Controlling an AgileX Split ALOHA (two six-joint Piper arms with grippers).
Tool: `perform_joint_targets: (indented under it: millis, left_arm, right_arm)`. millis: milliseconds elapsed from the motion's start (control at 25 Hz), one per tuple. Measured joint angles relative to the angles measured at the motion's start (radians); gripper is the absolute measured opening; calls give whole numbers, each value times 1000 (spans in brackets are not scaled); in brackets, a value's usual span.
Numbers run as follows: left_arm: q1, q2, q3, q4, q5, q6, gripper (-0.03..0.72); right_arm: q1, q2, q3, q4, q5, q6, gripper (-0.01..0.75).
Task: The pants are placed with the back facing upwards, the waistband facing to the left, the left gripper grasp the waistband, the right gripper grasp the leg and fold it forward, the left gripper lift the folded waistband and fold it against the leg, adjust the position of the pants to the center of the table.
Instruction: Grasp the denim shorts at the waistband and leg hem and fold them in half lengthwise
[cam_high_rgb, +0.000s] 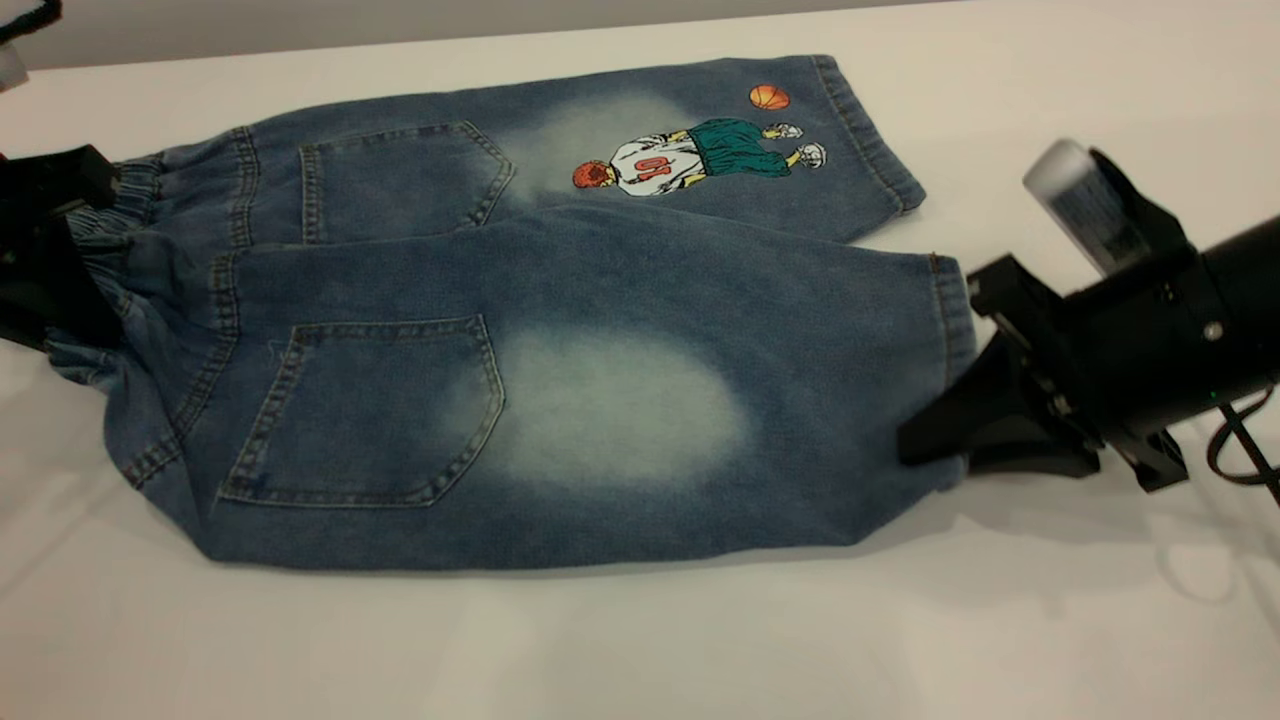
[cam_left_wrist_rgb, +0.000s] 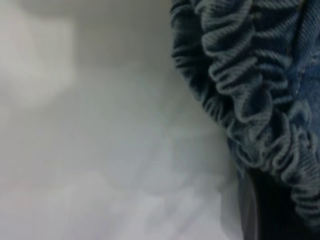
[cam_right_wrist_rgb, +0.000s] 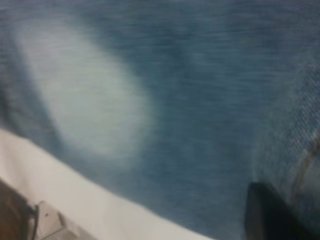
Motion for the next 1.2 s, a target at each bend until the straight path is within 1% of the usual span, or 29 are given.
perform_joint_targets:
  millis: [160,400,560,800,920,1080,1200]
  left_arm:
    - [0,-20,1,3,54,0,125]
    - [0,-89,10,29,108,0,125]
    - [0,-132,80,32,116,-4,125]
    - [0,-220,229,28,177,-44,125]
    - [0,-276,263,27,230,-59,125]
    - [0,-373,263,23,284,-78,125]
    - [0,-449,263,-11,273,-111,125]
  right_arm:
    - [-11,-61,2,-70,-3,35,22]
    - [-11,-166,11,-259,-61,193,22]
    - [-11,-229,68,-357,-73,268,22]
    - [-11,-378,191,-387,-74,327,22]
    - [-11,-479,201,-472,-37,427,22]
    - [-11,-622,196,-623,-17,605,22]
    - [-11,-706,159,-743,32,749,22]
